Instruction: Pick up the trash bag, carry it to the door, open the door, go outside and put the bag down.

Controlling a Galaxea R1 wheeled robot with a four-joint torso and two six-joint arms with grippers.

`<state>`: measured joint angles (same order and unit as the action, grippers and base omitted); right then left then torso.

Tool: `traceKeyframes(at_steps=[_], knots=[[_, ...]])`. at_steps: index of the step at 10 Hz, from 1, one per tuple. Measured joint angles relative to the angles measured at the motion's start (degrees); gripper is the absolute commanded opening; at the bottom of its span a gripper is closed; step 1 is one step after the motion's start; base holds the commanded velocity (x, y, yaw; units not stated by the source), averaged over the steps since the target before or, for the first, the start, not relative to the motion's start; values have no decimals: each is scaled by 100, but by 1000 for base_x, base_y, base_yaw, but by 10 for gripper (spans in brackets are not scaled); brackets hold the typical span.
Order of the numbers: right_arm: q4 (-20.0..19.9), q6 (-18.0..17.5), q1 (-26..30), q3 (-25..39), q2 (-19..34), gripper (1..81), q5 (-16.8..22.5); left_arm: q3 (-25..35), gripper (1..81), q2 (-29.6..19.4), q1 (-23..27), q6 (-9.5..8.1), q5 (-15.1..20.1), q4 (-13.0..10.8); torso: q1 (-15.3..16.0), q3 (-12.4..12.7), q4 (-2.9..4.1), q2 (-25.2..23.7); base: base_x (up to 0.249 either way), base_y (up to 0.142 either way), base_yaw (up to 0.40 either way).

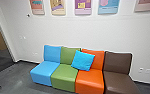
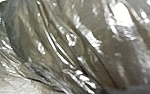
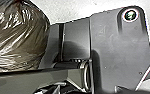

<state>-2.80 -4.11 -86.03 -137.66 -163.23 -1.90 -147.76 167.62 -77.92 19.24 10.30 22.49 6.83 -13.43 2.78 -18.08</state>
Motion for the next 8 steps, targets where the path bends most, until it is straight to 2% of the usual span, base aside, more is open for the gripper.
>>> traceKeyframes(at_steps=[2, 3, 5, 8], knots=[[6, -2, -63, -33, 2, 811, 17, -43, 10, 0, -13, 0, 2, -9, -256, 400, 0, 376, 0, 0, 0], [6, -2, -60, -38, 0, 811, 1, -43, 10, 2, -7, 0, -13, -9, -341, 485, 0, 505, 0, 0, 0], [5, -2, -82, -160, -55, 811, 23, -48, 10, 2, -61, 2, 6, -17, -520, 562, 0, 854, 0, 0, 0], [5, -2, -29, -319, -157, 811, 23, -56, 10, 38, -20, 2, 11, -20, -582, 566, 0, 1340, 0, 0, 0]])
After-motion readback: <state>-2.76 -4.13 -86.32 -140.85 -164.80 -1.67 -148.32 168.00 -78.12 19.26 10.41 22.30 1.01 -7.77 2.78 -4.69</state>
